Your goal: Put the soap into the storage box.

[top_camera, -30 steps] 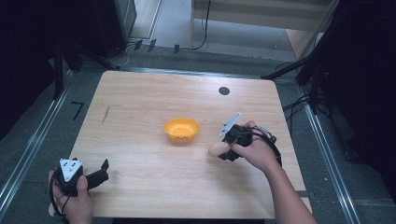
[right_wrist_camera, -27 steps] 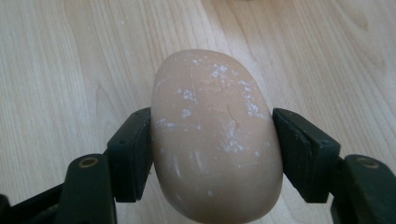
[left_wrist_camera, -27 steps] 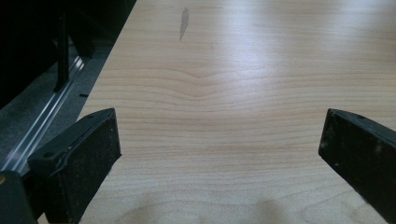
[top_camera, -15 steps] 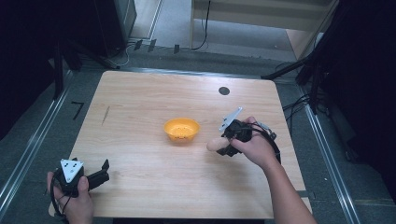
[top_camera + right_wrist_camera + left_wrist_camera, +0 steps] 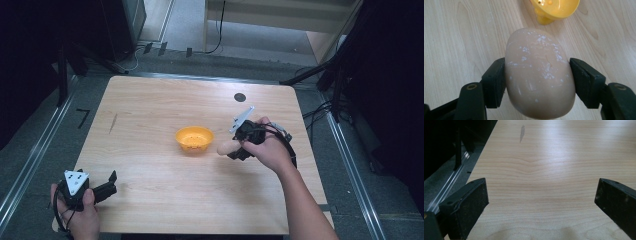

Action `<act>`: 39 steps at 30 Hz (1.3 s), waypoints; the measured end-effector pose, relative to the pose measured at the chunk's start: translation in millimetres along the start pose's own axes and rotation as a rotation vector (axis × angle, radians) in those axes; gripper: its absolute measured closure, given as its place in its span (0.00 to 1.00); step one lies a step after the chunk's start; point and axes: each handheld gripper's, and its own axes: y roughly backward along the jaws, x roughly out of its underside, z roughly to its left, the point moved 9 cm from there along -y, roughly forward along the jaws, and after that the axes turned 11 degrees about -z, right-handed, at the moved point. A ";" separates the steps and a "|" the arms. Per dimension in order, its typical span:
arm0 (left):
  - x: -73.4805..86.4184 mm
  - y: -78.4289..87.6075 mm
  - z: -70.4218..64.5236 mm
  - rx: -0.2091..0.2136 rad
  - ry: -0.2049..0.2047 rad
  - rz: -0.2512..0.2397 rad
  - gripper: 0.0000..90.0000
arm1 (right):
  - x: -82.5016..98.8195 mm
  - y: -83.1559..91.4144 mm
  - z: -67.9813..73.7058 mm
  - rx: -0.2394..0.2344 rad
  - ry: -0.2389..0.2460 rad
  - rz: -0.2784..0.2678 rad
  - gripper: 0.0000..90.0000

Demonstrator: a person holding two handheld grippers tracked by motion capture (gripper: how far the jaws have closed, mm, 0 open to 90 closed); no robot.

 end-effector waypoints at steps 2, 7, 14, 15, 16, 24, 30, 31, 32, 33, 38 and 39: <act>0.1 0.2 0.1 0.003 0.003 0.001 0.00 | -4.0 0.4 -1.8 0.000 0.007 -0.005 0.39; 0.1 0.2 0.0 0.004 0.003 0.002 0.00 | -12.9 2.8 -3.6 0.005 0.009 -0.003 0.39; 0.0 0.2 0.1 0.005 0.003 0.001 0.00 | -23.1 2.8 -6.5 0.016 0.012 -0.011 0.39; 0.0 0.1 0.2 0.005 0.004 0.001 0.00 | -24.3 2.8 -7.1 0.015 0.020 -0.009 0.39; 0.1 0.2 0.2 0.004 0.004 0.001 0.00 | -25.7 2.5 -7.0 0.013 0.020 -0.013 0.39; -0.1 0.3 0.0 0.005 0.003 -0.002 0.00 | -37.2 2.8 -9.0 0.015 0.033 -0.024 0.39; -0.2 0.2 0.4 0.004 0.006 -0.002 0.00 | -46.6 1.9 -11.0 0.015 0.037 -0.030 0.39; -0.1 0.2 0.5 0.004 0.006 -0.001 0.00 | -48.6 1.2 -11.6 0.013 0.041 -0.035 0.39; -0.1 0.3 0.4 0.004 0.006 -0.001 0.00 | -49.9 0.5 -11.3 0.010 0.033 -0.041 0.39; -0.1 0.3 0.4 0.004 0.006 -0.002 0.00 | -51.4 -0.7 -11.7 0.008 0.037 -0.047 0.39; -0.2 0.3 0.6 0.003 0.009 -0.003 0.00 | -56.3 -7.8 -12.1 -0.001 0.037 -0.042 0.39; -0.2 0.3 0.7 0.003 0.011 -0.003 0.00 | -57.9 -8.8 -12.0 0.001 0.030 -0.042 0.39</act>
